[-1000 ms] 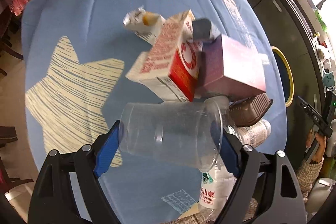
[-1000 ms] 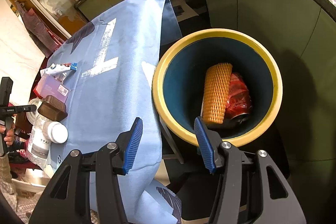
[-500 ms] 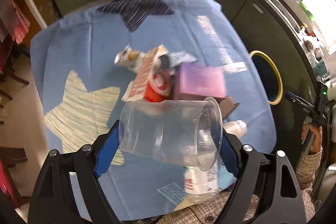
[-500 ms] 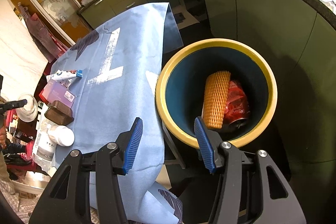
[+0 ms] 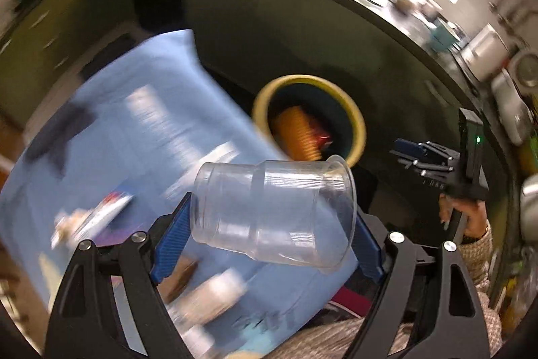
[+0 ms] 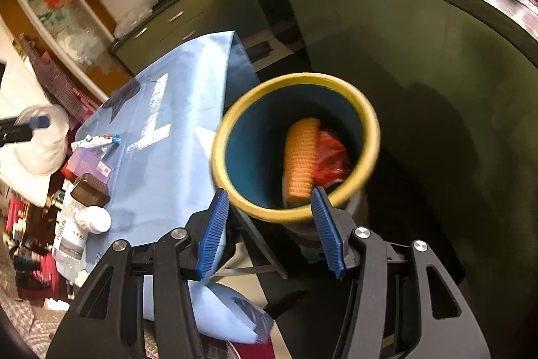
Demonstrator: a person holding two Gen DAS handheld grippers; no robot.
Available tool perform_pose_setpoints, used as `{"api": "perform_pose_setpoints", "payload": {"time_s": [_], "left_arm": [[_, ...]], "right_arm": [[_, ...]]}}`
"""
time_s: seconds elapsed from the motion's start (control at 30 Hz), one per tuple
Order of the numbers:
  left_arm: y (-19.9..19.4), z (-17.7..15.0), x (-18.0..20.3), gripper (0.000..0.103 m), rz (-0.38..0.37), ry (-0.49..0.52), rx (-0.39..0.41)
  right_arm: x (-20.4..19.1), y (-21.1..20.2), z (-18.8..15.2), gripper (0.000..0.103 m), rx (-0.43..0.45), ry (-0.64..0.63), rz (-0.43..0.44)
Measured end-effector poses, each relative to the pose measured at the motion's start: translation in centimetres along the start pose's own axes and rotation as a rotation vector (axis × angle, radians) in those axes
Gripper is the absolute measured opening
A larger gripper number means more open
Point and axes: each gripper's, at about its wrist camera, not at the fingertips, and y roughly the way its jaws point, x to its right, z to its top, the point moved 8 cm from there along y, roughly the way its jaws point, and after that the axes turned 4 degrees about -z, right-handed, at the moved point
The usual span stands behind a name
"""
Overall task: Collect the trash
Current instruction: 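Carry the plastic cup over the bin and open the left gripper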
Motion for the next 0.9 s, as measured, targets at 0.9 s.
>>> {"api": "perform_pose_setpoints", "payload": {"time_s": [0.9], "left_arm": [[7.3,5.0,5.3,0.085,-0.055,0.135,0.024]], "right_arm": [[5.5,-0.7,-2.8,0.054,-0.007,0.081,-0.007]]}}
